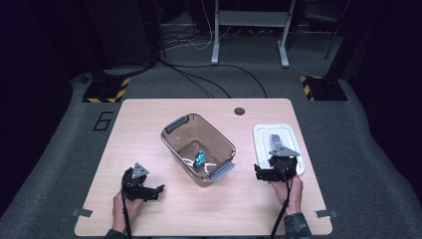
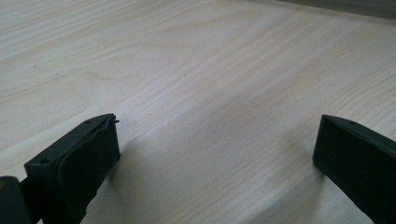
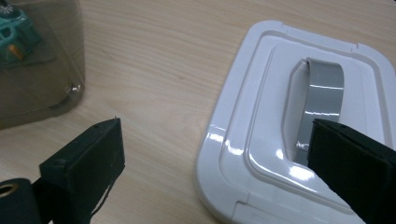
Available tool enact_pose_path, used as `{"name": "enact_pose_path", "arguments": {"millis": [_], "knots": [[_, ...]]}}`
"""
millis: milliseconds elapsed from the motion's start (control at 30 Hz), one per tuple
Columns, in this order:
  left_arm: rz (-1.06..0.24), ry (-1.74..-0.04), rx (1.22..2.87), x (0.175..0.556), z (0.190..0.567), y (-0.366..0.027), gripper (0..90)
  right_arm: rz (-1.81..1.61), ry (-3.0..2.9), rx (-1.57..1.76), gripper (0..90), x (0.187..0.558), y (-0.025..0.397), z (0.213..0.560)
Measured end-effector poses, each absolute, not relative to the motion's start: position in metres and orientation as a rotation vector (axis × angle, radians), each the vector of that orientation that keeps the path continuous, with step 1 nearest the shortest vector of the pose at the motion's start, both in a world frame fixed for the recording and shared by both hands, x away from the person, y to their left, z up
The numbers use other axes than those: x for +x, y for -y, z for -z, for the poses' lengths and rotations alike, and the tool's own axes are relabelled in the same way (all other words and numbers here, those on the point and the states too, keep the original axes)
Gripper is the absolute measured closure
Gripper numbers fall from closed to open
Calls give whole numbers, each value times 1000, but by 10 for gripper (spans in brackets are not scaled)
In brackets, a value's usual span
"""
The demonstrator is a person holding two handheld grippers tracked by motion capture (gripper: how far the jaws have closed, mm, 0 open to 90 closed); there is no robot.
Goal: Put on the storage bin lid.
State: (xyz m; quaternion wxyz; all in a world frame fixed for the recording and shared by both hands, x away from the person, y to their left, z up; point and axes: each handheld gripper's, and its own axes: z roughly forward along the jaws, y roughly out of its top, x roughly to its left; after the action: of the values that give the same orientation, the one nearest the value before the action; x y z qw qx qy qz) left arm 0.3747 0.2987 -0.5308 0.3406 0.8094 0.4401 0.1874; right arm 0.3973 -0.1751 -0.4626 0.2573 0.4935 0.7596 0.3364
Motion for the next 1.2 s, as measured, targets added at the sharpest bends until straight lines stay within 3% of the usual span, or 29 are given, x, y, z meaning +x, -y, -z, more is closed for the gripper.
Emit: {"name": "enact_pose_path", "arguments": {"millis": [1033, 1200], "knots": [[-482, -1143, 2109, 375, 531, -299, 0, -839, -1973, 1482, 43, 472, 213, 471], [-484, -1140, 2113, 375, 531, -299, 0, -826, -1946, 1478, 144, 483, 216, 475]]}}
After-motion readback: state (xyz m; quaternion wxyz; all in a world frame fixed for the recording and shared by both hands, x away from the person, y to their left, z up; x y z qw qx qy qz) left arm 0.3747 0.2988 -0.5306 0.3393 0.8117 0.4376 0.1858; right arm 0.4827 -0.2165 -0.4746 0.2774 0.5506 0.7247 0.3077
